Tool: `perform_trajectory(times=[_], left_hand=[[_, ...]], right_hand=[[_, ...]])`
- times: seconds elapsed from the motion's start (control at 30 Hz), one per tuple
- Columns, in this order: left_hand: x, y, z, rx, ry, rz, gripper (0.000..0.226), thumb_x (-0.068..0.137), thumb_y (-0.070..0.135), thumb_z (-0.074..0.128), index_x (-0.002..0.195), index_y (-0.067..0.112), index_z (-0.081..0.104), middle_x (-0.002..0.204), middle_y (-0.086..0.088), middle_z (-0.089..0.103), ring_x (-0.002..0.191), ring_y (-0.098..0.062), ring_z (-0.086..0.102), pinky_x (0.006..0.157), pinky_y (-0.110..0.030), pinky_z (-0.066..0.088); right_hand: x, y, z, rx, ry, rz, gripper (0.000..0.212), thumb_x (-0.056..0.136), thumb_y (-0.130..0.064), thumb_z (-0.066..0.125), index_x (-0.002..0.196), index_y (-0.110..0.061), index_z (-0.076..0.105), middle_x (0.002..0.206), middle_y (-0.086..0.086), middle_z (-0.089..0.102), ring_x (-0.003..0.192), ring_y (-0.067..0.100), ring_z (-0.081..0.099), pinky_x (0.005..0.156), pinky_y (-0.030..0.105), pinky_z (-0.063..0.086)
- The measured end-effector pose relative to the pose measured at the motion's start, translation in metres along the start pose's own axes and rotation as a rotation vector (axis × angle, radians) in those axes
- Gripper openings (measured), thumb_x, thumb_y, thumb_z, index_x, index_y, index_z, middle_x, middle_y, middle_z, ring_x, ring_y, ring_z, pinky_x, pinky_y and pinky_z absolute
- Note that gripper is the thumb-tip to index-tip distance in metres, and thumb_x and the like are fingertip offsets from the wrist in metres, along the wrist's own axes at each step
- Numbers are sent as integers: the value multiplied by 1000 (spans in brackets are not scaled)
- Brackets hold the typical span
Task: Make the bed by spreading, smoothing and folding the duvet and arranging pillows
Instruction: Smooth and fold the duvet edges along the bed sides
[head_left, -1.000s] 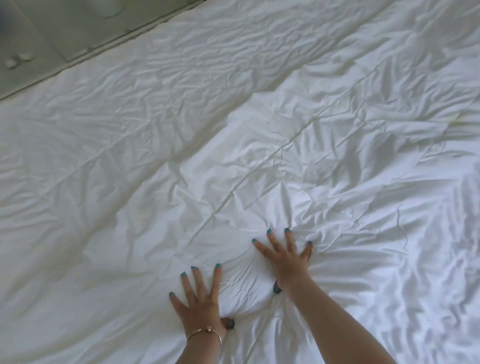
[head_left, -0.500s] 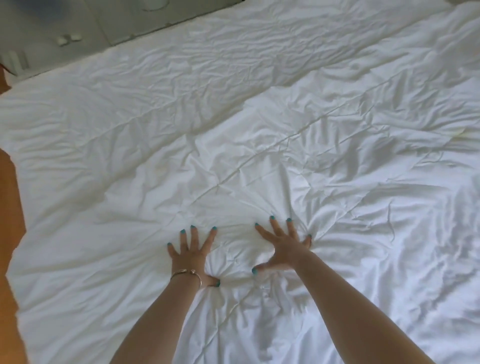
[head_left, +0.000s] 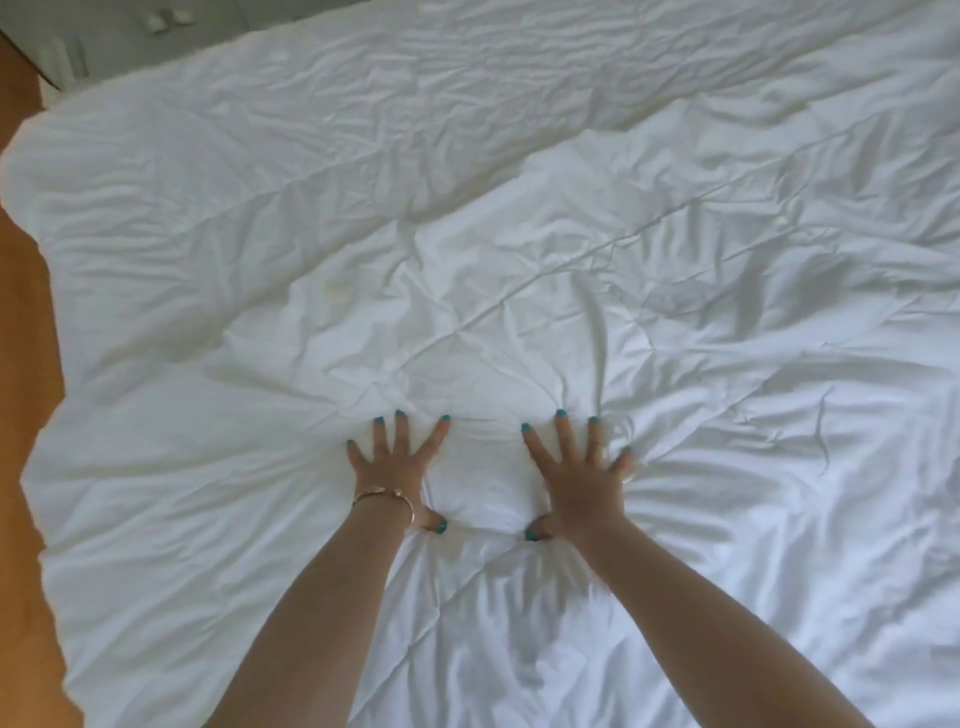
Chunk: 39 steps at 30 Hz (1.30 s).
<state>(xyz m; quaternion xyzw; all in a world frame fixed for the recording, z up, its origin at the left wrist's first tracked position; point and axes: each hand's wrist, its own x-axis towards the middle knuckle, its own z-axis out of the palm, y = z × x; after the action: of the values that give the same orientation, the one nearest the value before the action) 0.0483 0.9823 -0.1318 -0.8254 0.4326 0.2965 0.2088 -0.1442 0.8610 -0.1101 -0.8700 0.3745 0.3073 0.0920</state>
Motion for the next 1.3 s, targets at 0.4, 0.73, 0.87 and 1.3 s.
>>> perform_trajectory(times=[0.4,0.73,0.87,1.3], left_hand=[[-68,-34,49,-39,305,214,82,90,69,27,150,32,-16,160,-4,-17,147,-28,-13,117,-53,0],[-280,-170,250,-10,193,612,53,76,47,43,124,36,62,138,8,52,116,-14,61,114,-40,11],[-325,-211,247,9,45,611,65,96,35,37,153,27,8,160,6,-5,148,-18,4,117,-41,16],[-338,-232,280,-338,-129,555,62,99,14,36,154,23,9,157,20,-8,145,-8,18,114,-24,29]], right_hand=[[-154,-114,104,488,163,267,79,77,-67,-6,152,-43,1,160,-17,-9,148,14,-14,118,45,-8],[-300,-349,191,750,88,305,67,84,-53,6,150,-41,-3,155,-3,-26,144,33,-25,110,29,-23],[-334,-387,182,887,20,300,70,94,-28,46,152,-37,9,159,2,-23,148,32,-11,119,35,-1],[-370,-399,195,1334,12,406,77,96,-20,51,154,-35,3,162,-3,0,142,14,29,94,23,39]])
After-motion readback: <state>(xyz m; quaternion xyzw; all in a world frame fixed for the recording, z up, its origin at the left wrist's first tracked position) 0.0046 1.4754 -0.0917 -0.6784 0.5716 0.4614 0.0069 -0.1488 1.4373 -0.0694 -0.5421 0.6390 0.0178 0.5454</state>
